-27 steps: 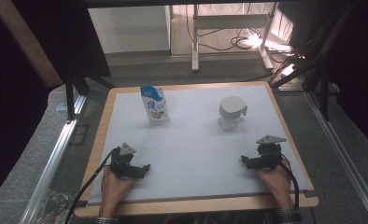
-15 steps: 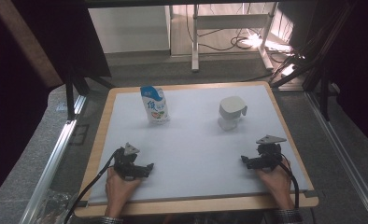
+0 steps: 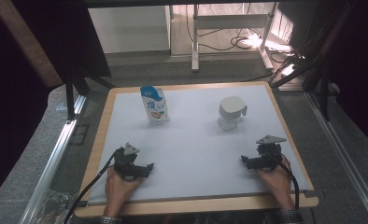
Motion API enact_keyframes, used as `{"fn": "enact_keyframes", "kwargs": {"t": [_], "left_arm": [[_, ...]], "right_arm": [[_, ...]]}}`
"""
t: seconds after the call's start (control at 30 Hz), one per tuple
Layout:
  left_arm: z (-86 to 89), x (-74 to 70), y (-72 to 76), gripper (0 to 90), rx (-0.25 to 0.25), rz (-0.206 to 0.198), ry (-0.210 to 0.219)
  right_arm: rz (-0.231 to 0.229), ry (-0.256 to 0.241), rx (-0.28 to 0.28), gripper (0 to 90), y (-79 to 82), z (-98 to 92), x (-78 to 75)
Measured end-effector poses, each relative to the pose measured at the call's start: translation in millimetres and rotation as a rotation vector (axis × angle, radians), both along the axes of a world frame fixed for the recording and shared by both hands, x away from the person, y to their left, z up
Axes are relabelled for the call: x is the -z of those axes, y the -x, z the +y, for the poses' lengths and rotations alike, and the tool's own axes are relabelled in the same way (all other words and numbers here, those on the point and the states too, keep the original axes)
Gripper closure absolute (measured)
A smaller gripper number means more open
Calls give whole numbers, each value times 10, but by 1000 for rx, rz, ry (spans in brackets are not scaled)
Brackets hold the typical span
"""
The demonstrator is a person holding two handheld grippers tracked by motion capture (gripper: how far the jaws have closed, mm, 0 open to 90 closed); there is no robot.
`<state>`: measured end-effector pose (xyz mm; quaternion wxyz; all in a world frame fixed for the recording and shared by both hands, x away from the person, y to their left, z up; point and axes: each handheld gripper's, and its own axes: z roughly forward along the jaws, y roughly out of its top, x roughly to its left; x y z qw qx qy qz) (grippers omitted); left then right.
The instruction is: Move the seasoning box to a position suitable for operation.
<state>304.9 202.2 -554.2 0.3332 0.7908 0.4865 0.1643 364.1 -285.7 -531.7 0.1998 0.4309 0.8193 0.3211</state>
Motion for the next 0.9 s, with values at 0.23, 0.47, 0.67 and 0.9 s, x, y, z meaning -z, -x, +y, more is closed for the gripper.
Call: {"fn": "enact_keyframes", "kwargs": {"t": [0.23, 0.47, 0.67, 0.9], "left_arm": [[0, 0, 0, 0, 0, 0, 0], [-1, 0, 1, 0, -1, -1, 0], [-2, 0, 1, 0, 0, 0, 0], [-1, 0, 1, 0, 0, 0, 0]], "right_arm": [[6, 1, -1, 16, 1, 1, -13], [1, -38, -7, 77, 2, -2, -73], [0, -63, -8, 78, -48, -19, -138], [9, -79, -1, 78, -131, -15, -195]]}}
